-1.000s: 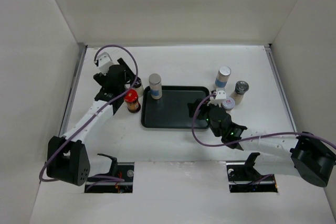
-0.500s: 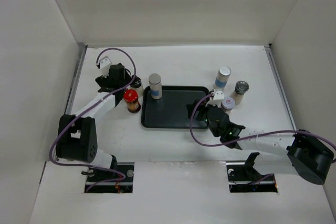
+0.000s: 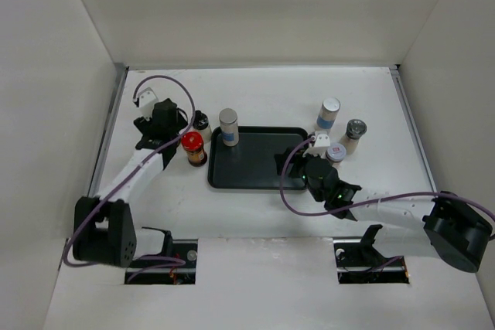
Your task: Organize the condiment bottles
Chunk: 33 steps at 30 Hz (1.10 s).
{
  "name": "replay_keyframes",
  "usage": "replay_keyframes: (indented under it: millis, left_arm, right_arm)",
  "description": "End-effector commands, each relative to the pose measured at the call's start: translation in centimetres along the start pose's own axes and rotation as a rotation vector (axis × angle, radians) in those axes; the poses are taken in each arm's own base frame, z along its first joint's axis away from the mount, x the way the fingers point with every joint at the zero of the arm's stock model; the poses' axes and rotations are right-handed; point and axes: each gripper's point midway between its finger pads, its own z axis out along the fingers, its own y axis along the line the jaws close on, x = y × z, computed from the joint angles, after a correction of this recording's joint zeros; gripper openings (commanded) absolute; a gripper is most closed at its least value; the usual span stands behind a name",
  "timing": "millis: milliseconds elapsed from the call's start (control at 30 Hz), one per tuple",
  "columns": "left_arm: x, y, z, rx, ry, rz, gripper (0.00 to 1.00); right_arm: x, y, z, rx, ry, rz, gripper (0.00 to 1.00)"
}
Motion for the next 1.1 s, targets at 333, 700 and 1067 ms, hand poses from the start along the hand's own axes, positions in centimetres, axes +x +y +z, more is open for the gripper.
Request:
replay_keyframes:
  millis: [333,700,1067]
  left_arm:
    - [-16.3,-9.1,-15.9,0.375,-0.453,-0.181,0.37]
    - [-5.3,-16.7,-21.5,0.629,-0.273,-0.047,0.36]
    - [1.8,-25.0,-18.5,0.714,-0.213,0.038,0.36]
  right_arm:
    - [-3.1,1.0,-0.3,-0.022,-0.094,0.058,0.78]
    - [-4.1,-0.1,-0.7,0.004,-0.127,0.079,0.78]
    - [-5.0,-4.7,-0.9,0.139,-0.173,0.150,0.78]
